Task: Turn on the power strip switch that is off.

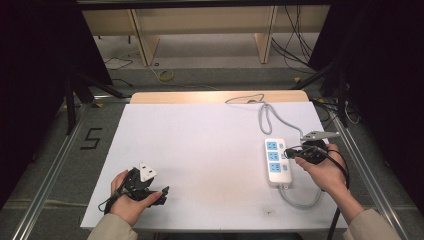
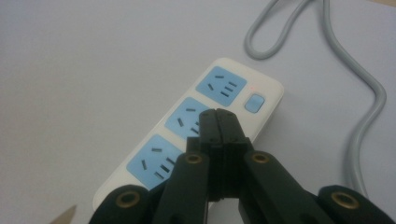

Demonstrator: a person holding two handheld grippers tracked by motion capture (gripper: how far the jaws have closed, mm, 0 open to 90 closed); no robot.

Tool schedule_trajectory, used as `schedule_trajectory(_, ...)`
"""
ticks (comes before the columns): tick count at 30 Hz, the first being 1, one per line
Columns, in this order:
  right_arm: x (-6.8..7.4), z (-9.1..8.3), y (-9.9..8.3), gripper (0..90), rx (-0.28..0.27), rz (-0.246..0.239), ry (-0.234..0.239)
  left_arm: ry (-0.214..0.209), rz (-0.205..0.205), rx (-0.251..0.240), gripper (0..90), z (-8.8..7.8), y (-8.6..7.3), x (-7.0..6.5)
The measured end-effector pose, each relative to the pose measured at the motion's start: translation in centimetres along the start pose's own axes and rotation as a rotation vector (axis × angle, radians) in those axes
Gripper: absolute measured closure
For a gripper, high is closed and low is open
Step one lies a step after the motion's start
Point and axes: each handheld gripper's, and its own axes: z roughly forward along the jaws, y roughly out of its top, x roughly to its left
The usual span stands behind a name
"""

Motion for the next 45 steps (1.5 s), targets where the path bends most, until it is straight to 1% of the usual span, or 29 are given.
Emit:
schedule_trajectory(16, -0.3, 0.6, 0.5, 90.0, 0.033, 0.016, -0.001, -0.002, 0.004, 0.001, 10.5, 0.0, 0.1, -0.1)
schedule_trajectory(30, -0.5, 1.2, 0.9, 90.0, 0.063, 0.014, -0.001, -0.004, 0.006, 0.001, 10.6, 0.0, 0.1, -0.1)
schedule_trajectory(45, -0.8, 2.0, 1.1, 90.0, 0.088, 0.016, -0.019, -0.007, 0.005, 0.000, 10.8, 0.0, 0.1, -0.1)
